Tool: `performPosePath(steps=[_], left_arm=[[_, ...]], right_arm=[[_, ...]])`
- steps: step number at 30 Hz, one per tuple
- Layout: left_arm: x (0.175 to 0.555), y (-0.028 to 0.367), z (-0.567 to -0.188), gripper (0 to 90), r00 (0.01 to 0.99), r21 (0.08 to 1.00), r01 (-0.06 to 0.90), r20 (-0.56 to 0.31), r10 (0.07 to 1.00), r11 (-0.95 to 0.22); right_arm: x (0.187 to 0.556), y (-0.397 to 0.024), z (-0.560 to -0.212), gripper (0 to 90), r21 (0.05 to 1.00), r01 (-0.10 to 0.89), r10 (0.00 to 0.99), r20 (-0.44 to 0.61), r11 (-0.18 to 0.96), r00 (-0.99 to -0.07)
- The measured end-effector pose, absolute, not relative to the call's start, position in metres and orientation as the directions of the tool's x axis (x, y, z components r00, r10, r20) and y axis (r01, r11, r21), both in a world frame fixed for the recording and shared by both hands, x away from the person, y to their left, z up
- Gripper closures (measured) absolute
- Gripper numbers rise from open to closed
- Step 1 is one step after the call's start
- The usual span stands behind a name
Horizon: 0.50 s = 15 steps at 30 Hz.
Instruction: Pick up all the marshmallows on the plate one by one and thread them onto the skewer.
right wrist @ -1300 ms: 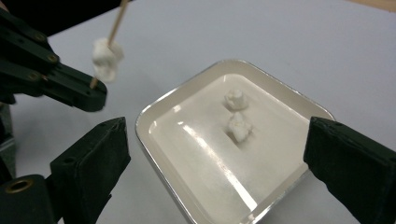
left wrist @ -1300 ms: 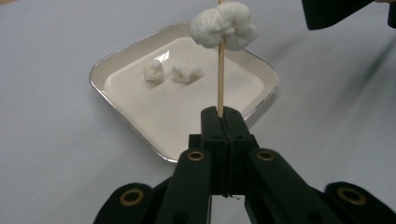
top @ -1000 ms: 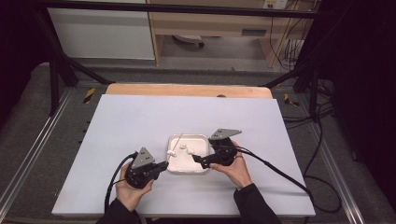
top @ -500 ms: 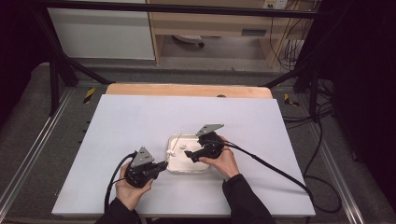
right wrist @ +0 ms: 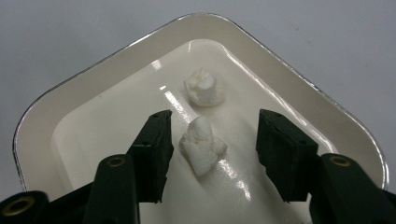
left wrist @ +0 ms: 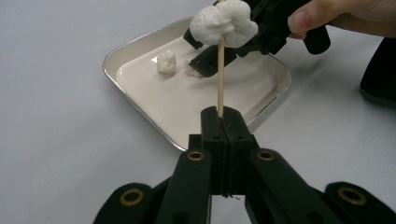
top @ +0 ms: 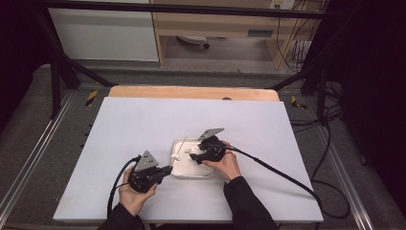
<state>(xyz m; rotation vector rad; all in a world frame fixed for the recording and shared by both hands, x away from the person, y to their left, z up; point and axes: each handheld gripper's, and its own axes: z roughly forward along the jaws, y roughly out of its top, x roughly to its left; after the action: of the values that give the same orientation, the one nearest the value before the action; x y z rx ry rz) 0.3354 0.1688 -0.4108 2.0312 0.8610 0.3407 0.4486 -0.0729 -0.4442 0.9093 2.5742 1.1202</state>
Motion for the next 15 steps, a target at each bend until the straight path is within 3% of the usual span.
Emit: performPosePath(steps=[15], left_arm=[[0.3351, 0.1680, -0.4113, 89.1, 0.724, 0.810, 0.446, -0.077, 0.686, -0.380]], right_arm=[[0.4476, -0.0727, -0.4477, 69.1, 0.715, 0.407, 0.570, 0.015, 0.568, -0.821]])
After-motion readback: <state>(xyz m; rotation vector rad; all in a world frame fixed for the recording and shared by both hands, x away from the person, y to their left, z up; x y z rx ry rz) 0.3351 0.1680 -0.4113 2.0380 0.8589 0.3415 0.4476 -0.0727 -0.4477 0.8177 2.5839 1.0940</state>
